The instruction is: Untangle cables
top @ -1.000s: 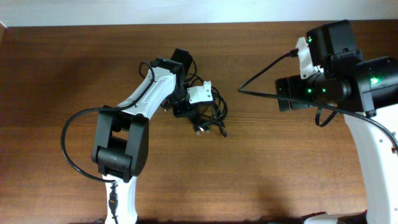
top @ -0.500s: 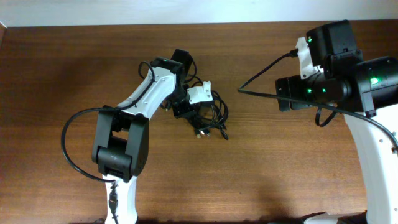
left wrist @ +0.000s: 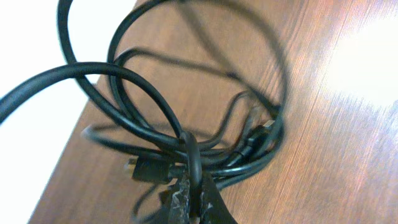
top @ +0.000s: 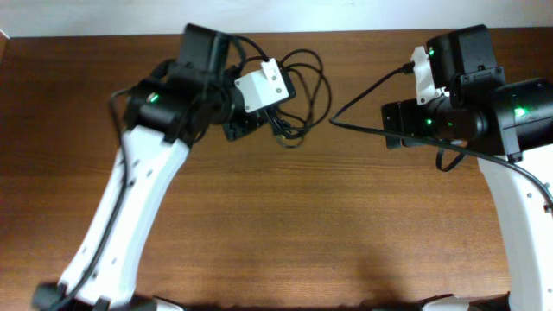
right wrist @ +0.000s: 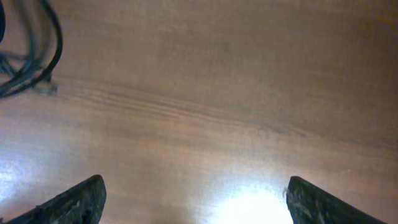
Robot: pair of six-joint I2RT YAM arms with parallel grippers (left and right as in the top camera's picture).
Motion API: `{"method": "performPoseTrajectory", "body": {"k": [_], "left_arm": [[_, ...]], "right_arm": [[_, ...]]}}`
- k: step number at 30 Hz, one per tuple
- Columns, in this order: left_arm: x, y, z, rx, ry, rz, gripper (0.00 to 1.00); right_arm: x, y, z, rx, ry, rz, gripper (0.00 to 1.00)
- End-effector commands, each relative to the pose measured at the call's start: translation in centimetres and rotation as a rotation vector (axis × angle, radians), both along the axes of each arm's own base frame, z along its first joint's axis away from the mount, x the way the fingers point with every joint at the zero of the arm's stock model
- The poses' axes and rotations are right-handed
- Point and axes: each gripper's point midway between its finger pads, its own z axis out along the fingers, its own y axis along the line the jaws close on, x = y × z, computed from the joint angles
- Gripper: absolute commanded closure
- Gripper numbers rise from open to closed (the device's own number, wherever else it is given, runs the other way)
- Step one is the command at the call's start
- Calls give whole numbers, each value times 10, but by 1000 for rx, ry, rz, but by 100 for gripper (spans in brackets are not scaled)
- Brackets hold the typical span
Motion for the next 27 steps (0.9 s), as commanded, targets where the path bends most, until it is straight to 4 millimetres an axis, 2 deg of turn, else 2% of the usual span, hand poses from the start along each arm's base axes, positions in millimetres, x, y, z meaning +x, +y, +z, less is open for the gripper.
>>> {"method": "performPoseTrajectory", "body": {"k": [1,4,8,13,21,26,27], "left_arm": [[-15,0,31,-82,-28,27,100],[-18,2,36,-82,-44,32,100],[-13,9,34,-76,-39,64,100],[-10,15,34,-79,-38,81,100],[-10,15,34,-80,-37,83,100],[-10,15,34,-81,-35,86,100],[-10,15,34,-81,-35,86,100]], "right_arm": [[11,12,2,47,-33,42,7],[14,46,11,161,-66,229,7],[25,54,21,195,-130,257,7],[26,87,30,329,-151,407,6],[37,136,28,514,-168,680,6],[59,142,12,517,-161,678,8],[61,142,8,517,-155,677,12]]}}
